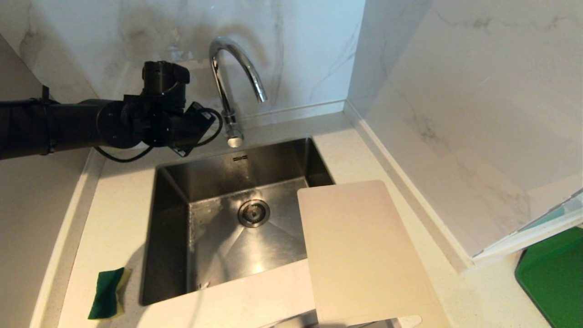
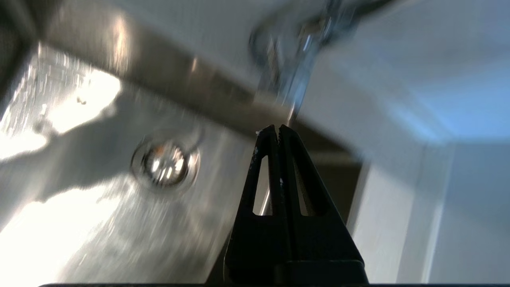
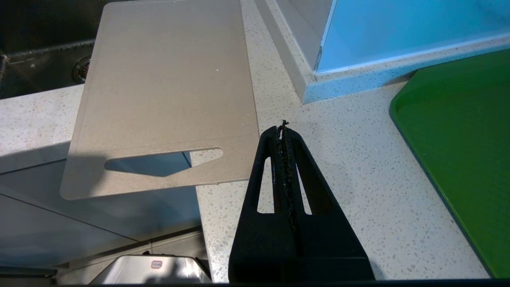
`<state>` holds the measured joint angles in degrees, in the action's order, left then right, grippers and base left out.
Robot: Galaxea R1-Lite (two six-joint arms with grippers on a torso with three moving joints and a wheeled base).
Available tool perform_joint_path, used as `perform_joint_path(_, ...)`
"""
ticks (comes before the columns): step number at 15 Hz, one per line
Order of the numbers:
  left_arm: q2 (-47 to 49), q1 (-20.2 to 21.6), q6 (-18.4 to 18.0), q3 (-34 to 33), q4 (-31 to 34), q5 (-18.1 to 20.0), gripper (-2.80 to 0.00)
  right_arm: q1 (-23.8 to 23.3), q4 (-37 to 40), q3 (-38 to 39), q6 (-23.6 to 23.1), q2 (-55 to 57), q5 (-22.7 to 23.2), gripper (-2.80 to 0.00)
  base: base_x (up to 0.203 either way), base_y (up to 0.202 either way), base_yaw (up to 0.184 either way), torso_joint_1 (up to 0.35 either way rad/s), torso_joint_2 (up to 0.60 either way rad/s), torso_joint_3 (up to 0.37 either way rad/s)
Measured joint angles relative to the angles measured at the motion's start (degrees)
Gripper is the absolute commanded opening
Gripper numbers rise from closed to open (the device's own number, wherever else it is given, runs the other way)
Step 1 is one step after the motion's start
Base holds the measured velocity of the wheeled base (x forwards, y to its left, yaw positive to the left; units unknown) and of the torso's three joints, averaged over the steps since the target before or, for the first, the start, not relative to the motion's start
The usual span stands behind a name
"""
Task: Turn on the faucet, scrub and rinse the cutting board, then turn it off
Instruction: Turn on the tap
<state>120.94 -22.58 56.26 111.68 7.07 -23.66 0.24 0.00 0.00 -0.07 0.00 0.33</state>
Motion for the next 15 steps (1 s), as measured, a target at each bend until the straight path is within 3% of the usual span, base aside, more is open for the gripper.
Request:
perform_joint_path(2,0.57,-0.41,0.14,0.01,-2.79,-3.71,-2.80,-0.02,0.00,0.00,0.00,0.00,0.02,-2.80,0.000,0.000,0.000,0.000,0.00,0.000)
perform_joint_path(7,2.10,-0.93,0.74,0.01,-2.42,-10.35,-2.80,0.00,0.00,0.00,0.02,0.00,-0.01,-2.80,0.000,0.000,0.000,0.000,0.00,0.000)
perform_joint_path(15,4.72,0.22,-0.95,0.95,-2.01,-7.10,-2.80,0.00,0.00,0.00,0.00,0.00,-0.02,-2.80,0.000,0.000,0.000,0.000,0.00,0.000)
